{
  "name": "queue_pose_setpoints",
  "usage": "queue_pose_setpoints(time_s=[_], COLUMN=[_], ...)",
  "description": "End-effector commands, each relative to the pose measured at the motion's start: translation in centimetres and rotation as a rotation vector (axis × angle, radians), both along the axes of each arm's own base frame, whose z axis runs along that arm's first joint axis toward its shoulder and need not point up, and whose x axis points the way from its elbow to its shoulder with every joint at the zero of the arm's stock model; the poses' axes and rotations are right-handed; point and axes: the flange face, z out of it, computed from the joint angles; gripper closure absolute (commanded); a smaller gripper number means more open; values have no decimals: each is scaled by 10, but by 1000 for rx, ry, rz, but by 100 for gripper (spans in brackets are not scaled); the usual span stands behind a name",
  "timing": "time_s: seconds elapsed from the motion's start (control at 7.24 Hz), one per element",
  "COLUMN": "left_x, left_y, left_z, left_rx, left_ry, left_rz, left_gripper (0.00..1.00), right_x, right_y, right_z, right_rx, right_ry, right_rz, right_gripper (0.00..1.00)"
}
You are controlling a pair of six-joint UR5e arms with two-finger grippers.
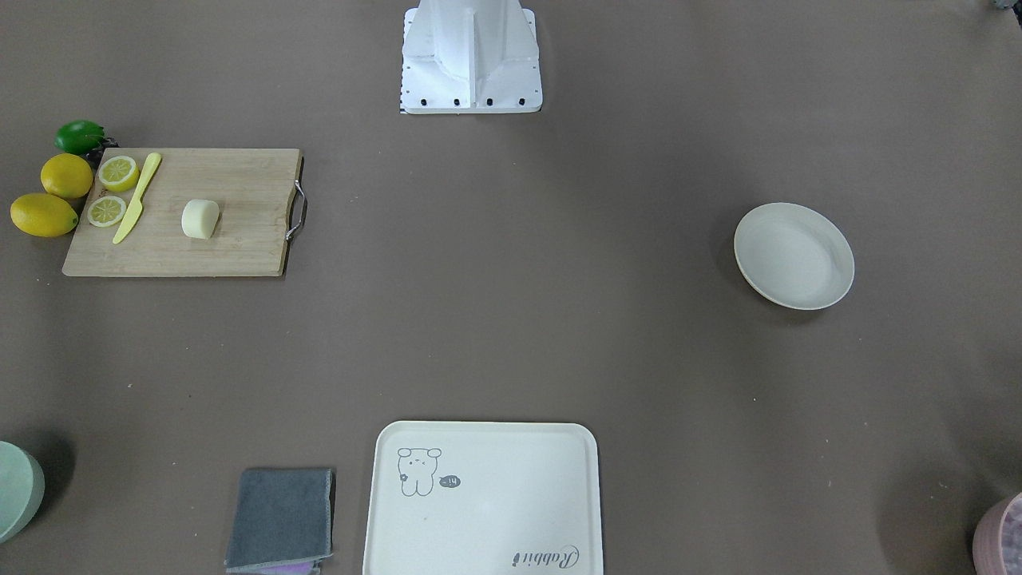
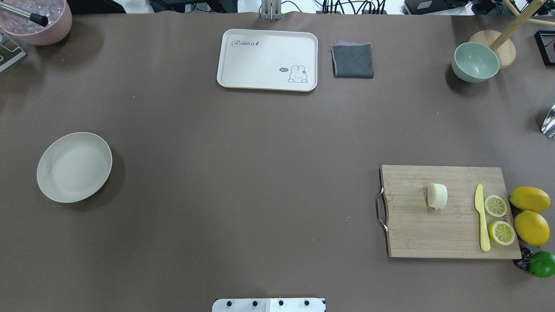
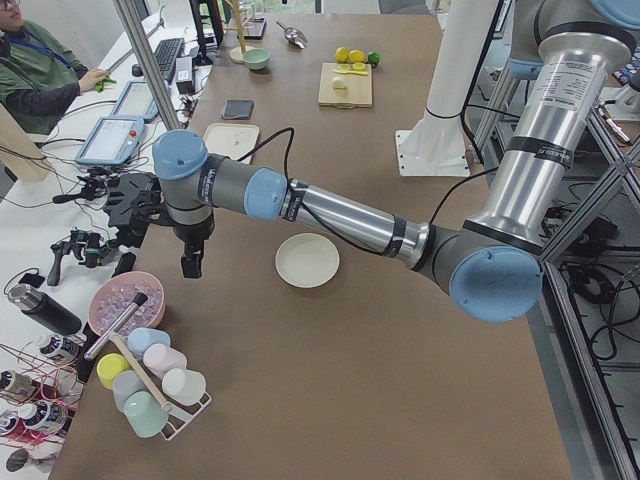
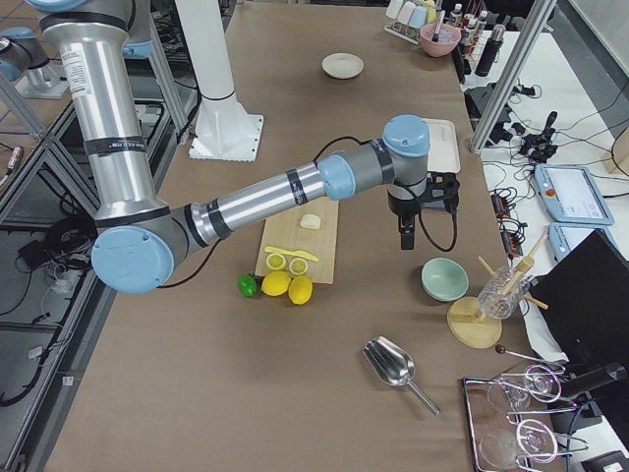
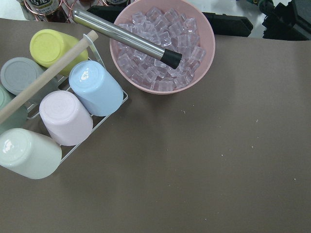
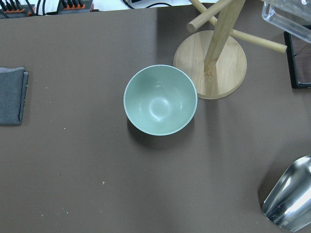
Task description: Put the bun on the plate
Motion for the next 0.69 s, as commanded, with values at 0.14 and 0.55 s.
queue_pose_setpoints(time_s=[0.14,0.55], left_x=[3,5], left_y=[4,2], left_z=[-5,-7], left_rx=[15,71], left_ry=[3,2], left_rz=[3,13], left_gripper=[2,2], right_x=[0,-1], right_y=[-1,1], right_z=[0,4], right_rx=[-4,-11], right_ry=[-1,-3], right_rz=[2,0], right_gripper=[0,0])
